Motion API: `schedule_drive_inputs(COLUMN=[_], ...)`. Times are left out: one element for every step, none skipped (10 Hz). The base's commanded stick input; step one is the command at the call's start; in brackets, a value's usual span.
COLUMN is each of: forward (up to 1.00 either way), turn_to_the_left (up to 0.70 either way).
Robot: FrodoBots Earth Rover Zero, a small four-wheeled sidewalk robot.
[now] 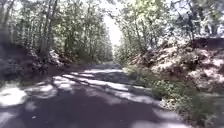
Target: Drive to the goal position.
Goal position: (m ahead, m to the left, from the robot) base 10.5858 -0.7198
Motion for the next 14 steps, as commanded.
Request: schedule_drive_inputs(forward=[0.45, 0.45, 0.45, 0.45, 0.45, 0.45, 0.45, 0.45, 0.45, 0.45, 0.45, 0.45, 0.45, 0.45], turn_to_the_left=[0.0, 0.0, 0.0, 0.0, 0.0, 0.0, 0.0, 0.0, 0.0, 0.0, 0.0, 0.0, 0.0, 0.0])
